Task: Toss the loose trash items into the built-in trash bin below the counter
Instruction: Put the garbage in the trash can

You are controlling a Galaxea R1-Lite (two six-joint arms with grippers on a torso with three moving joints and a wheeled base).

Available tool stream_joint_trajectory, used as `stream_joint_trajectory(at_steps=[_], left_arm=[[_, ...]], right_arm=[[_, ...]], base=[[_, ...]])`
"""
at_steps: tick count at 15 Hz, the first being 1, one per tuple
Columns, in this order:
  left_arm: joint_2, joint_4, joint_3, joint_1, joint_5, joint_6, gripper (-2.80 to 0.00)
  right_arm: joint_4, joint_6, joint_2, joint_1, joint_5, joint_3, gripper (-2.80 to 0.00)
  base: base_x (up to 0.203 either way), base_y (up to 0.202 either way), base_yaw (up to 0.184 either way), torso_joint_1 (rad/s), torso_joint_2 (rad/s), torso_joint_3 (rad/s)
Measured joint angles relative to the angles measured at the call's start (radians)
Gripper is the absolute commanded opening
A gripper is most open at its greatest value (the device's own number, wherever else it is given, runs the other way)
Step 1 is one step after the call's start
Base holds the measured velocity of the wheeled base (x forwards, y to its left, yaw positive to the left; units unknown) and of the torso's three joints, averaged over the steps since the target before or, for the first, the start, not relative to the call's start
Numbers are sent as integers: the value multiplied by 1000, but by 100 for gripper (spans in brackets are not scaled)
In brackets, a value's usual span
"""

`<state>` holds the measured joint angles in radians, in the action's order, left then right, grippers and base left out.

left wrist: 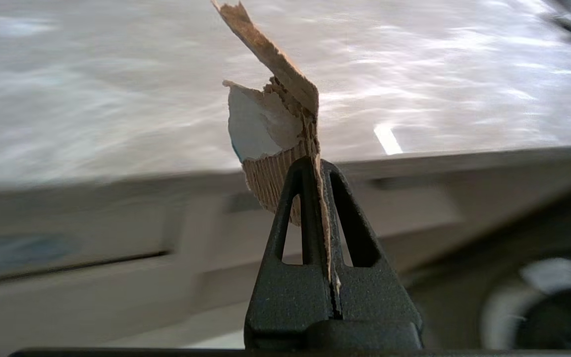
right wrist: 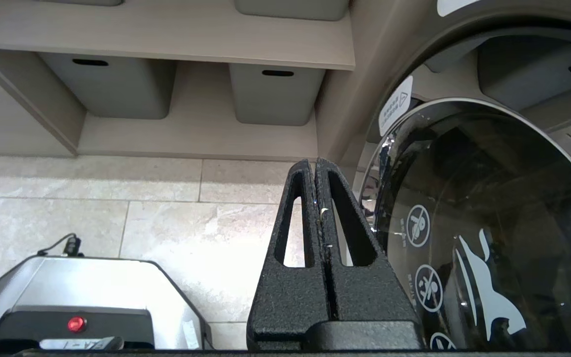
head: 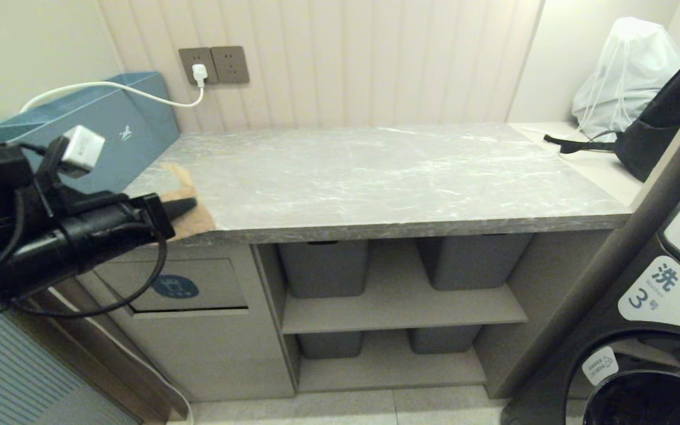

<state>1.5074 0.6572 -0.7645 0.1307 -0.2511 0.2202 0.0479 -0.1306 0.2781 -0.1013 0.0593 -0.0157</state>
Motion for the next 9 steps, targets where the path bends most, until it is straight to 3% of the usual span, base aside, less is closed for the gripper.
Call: stream_joint_trajectory(at_steps=[3, 6, 7, 9], left_arm=[[-16, 120, 145, -143, -1, -22, -280], [-34, 182, 294, -203, 0, 0, -280], [-41, 185, 334, -210, 5, 31, -280], [-56, 187, 395, -217, 49, 164, -280]], right_arm=[[-1, 1, -2, 0, 0, 0, -280], [0, 1, -2, 0, 0, 0, -280], [-6, 0, -2, 0, 0, 1, -280], [-44, 2, 0, -9, 0, 9, -280]], base=[[0, 0, 0, 0, 0, 0], [0, 0, 0, 0, 0, 0], [0, 0, 0, 0, 0, 0], [0, 0, 0, 0, 0, 0]])
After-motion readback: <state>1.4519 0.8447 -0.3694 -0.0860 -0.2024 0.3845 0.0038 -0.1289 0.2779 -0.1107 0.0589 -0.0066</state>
